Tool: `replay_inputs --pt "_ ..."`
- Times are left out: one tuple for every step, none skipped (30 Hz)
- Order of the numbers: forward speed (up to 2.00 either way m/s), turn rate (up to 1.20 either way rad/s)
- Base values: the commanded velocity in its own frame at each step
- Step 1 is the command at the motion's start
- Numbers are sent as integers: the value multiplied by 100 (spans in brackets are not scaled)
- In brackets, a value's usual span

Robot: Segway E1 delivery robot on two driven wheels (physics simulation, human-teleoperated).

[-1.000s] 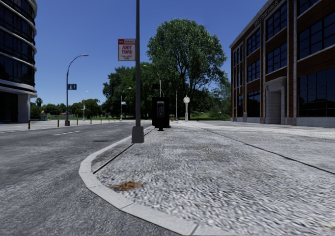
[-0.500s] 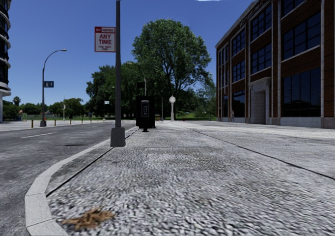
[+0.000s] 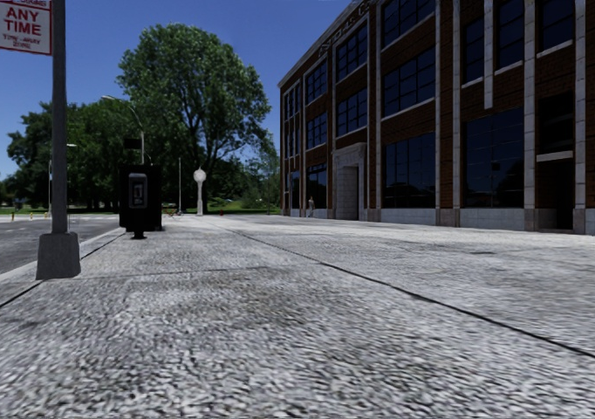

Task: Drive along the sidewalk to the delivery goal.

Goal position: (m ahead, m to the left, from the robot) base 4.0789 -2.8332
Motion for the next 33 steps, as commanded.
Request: replay_inputs --pt "118 -80" --pt "118 -80" --pt "118 -80" --pt "118 -80" --pt "118 -80" --pt "118 -80" --pt "118 -80" --pt "118 -80" --pt "118 -80" --pt "118 -78" --pt "118 -78" --pt "118 -69" --pt "118 -67" --pt "118 -67" --pt "118 -66" --pt "118 -66" --pt "118 -65" --pt "118 -65" --pt "118 -65" --pt "118 -65" --pt "118 -65" --pt "118 -65" --pt "118 -62" --pt "118 -56" --pt "118 -42" --pt "118 -42" --pt "118 -26" --pt "118 -19" --pt "118 -9" --pt "118 -7" --pt "117 -6" --pt "117 -6" --pt "117 -6"
